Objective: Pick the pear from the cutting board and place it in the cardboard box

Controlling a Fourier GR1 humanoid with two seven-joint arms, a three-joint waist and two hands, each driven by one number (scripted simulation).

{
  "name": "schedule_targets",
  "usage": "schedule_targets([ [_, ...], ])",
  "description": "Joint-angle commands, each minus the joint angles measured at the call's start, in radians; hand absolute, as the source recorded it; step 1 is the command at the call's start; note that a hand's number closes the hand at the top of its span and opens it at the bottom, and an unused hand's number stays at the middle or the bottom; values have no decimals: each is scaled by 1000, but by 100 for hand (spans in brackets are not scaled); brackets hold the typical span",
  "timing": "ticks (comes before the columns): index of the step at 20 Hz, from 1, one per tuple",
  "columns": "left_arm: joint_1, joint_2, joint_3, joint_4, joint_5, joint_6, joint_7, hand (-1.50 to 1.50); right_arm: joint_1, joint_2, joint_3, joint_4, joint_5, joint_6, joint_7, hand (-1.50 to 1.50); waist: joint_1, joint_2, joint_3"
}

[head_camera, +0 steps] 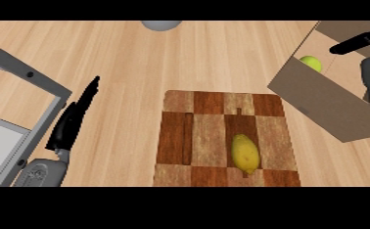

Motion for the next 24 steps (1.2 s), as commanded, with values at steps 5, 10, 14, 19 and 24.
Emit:
schedule_targets([
  [5, 1, -13, 4, 48, -15, -3, -51, 0, 29, 45, -140, -62, -152, -346, -212, -150, 3, 2, 0],
  [10, 14, 14, 12, -43, -5, -33, 14, 0, 48, 49, -241, -77, -271, -444, -257, -150, 5, -3, 0],
  [14, -36, -4, 33, 23, -10, -21, 24, 0, 174, 52, -320, -141, -415, -527, -475, -150, -11, -1, 0],
  [19, -16, -37, 14, 22, -55, 5, -3, 0, 269, 12, -387, -175, -563, -520, -609, -150, -6, -2, -1],
  [24, 21, 12, 64, -28, -11, -65, 0, 0, 422, 31, -435, -307, -664, -534, -709, -150, -8, -4, -1],
])
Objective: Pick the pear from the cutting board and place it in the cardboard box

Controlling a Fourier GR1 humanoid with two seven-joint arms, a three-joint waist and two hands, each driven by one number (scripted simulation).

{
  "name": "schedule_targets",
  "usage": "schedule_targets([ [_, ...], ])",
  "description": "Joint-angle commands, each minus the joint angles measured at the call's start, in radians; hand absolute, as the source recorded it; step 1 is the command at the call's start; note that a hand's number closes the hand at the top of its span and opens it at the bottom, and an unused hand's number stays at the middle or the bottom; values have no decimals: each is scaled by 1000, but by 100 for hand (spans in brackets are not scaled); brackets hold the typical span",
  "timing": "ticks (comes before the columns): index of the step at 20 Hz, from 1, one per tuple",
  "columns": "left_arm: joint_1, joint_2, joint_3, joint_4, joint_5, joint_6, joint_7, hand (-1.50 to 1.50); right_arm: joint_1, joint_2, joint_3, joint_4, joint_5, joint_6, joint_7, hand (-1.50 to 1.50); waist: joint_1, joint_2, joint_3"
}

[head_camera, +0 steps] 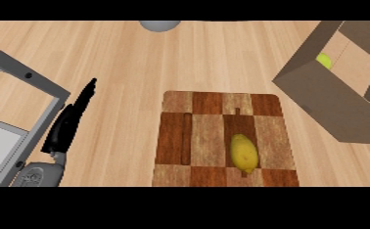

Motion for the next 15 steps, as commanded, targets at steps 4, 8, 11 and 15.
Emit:
schedule_targets([
  [4, -24, -20, 31, 43, -25, 1, -16, 0, 208, 23, -66, -161, -153, 3, -128, -150, -2, 3, 4],
  [8, 2, -39, 10, -23, -51, -9, 19, 0, 246, -7, -114, -76, -260, 22, -218, -150, 5, 3, 4],
  [11, -21, -55, 39, 76, -72, -8, -59, 0, 283, -16, -73, -109, -241, 10, -183, -150, 4, 4, 4],
  [15, 58, -59, 26, -98, -68, -26, 43, 0, 350, -23, -85, -80, -288, 59, -243, -150, 7, 3, 4],
])
